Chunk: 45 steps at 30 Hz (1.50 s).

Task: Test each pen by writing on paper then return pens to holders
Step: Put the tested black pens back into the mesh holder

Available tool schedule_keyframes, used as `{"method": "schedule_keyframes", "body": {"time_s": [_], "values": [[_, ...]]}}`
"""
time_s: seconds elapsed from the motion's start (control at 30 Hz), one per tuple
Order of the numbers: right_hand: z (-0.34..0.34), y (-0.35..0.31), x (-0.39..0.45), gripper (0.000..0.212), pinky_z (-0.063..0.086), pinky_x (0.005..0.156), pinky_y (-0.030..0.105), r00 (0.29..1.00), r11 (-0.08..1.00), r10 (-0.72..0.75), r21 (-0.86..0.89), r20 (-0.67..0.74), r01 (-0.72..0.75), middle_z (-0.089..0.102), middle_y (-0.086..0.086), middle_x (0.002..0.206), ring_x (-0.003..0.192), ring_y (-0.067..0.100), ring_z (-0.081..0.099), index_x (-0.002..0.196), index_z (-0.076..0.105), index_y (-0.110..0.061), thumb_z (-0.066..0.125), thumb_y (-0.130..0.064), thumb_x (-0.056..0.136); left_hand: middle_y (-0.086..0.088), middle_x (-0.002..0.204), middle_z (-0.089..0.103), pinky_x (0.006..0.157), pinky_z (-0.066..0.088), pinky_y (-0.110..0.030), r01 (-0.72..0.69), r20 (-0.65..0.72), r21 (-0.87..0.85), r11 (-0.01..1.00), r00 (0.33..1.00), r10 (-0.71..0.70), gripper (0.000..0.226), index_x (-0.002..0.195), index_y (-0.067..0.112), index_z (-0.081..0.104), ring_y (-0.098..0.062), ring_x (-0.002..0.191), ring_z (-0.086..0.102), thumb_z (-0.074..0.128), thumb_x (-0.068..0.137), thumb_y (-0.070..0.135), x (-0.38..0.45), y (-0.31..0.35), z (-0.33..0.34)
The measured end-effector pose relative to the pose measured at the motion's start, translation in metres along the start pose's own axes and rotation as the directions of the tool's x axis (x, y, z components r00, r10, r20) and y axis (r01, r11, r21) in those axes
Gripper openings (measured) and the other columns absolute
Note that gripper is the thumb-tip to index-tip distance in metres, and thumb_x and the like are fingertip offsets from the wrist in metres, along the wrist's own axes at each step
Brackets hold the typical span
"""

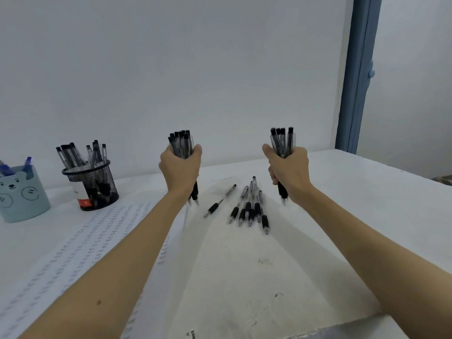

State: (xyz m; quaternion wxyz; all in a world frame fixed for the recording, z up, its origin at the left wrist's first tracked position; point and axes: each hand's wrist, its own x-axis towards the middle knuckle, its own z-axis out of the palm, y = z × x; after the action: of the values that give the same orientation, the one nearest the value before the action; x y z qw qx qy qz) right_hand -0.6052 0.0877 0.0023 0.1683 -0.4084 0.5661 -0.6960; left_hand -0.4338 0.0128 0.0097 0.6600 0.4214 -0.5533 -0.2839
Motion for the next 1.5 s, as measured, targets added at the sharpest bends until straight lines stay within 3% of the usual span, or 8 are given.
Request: {"method": "schedule_keyframes", "body": {"time_s": [0.2,0.57,0.8,0.97,1.07,1.23,1.33,1.5], "values": [[0.074,-0.061,0.0,0.025,0.037,0.035,0.018,0.984,0.947,0.054,0.303,0.17,-0.104,0.048,0.007,0.045,0.029,0.015,0.04,0.068,0.05,-0.005,0.065,-0.015,0.087,-0.009,0.056,0.052,0.037,0.037,-0.018,-0.044,-0.119,-0.097,0.994,0.992,0.032,0.021,0.069,0.009,0.048,-0.018,0.038,0.046,0.065,0.081,0.013,0.042,0.034,-0.048],[0.278,-0.103,-0.029,0.02,0.037,0.041,0.022,0.894,0.844,0.113,0.432,0.434,-0.317,0.043,0.006,0.043,0.032,0.019,0.036,0.066,0.046,-0.007,0.06,-0.007,0.081,-0.007,0.056,0.053,0.039,0.039,-0.018,-0.047,-0.352,-0.112,0.993,0.936,0.005,0.012,0.078,0.008,0.05,-0.011,0.033,0.045,0.061,0.079,0.008,0.138,0.027,-0.173],[0.349,-0.099,-0.022,0.019,0.044,0.045,0.025,0.905,0.777,0.143,0.521,0.4,-0.353,0.049,0.009,0.045,0.033,0.02,0.042,0.064,0.051,-0.003,0.059,-0.008,0.081,-0.006,0.057,0.058,0.041,0.041,-0.019,-0.071,-0.397,-0.215,0.974,0.918,-0.021,0.022,0.079,0.007,0.053,-0.012,0.035,0.051,0.069,0.081,0.022,0.176,-0.01,-0.176],[0.373,-0.065,-0.023,0.008,0.049,0.046,0.023,0.919,0.846,0.171,0.425,0.356,-0.322,0.054,0.007,0.047,0.034,0.017,0.048,0.078,0.057,-0.001,0.059,-0.008,0.08,-0.003,0.066,0.062,0.06,0.051,-0.024,-0.104,-0.36,-0.048,0.993,0.929,0.08,0.027,0.068,0.019,0.05,-0.013,0.056,0.059,0.07,0.082,0.032,0.177,-0.043,-0.171],[0.379,-0.056,-0.023,0.01,0.044,0.041,0.018,0.947,0.912,0.134,0.338,0.292,-0.233,0.056,0.004,0.056,0.041,0.014,0.05,0.072,0.053,-0.006,0.059,-0.007,0.079,0.004,0.072,0.057,0.063,0.044,-0.012,-0.143,-0.287,0.161,0.977,0.94,0.185,0.028,0.066,0.023,0.048,-0.012,0.069,0.055,0.069,0.081,0.031,0.176,-0.053,-0.169],[0.38,-0.054,-0.02,0.021,0.045,0.055,0.027,0.969,0.965,0.061,0.234,0.241,-0.119,0.057,0.005,0.068,0.06,0.021,0.054,0.066,0.044,-0.013,0.062,-0.009,0.077,0.001,0.103,0.047,0.086,0.029,-0.03,-0.02,-0.327,0.51,0.86,0.92,0.216,0.028,0.08,0.018,0.049,-0.019,0.106,0.042,0.066,0.076,0.04,0.177,-0.057,-0.17],[0.38,-0.053,-0.022,0.023,0.051,0.065,0.033,0.965,0.985,-0.048,0.175,0.256,0.002,0.057,0.003,0.071,0.067,0.022,0.057,0.068,0.045,-0.015,0.067,-0.014,0.075,-0.004,0.114,0.048,0.09,0.041,-0.036,0.021,-0.306,0.393,0.919,0.946,0.109,0.04,0.104,0.012,0.052,-0.023,0.112,0.044,0.07,0.073,0.03,0.18,-0.058,-0.178],[0.376,-0.058,-0.023,0.029,0.044,0.062,0.025,0.94,0.989,-0.107,0.129,0.323,0.068,0.048,-0.003,0.077,0.076,0.018,0.051,0.088,0.045,-0.011,0.07,-0.021,0.077,0.001,0.101,0.054,0.069,0.048,-0.024,0.08,-0.117,0.053,0.995,0.99,-0.073,0.061,0.127,0.022,0.036,-0.012,0.085,0.056,0.069,0.077,0.013,0.171,-0.055,-0.187]]}}
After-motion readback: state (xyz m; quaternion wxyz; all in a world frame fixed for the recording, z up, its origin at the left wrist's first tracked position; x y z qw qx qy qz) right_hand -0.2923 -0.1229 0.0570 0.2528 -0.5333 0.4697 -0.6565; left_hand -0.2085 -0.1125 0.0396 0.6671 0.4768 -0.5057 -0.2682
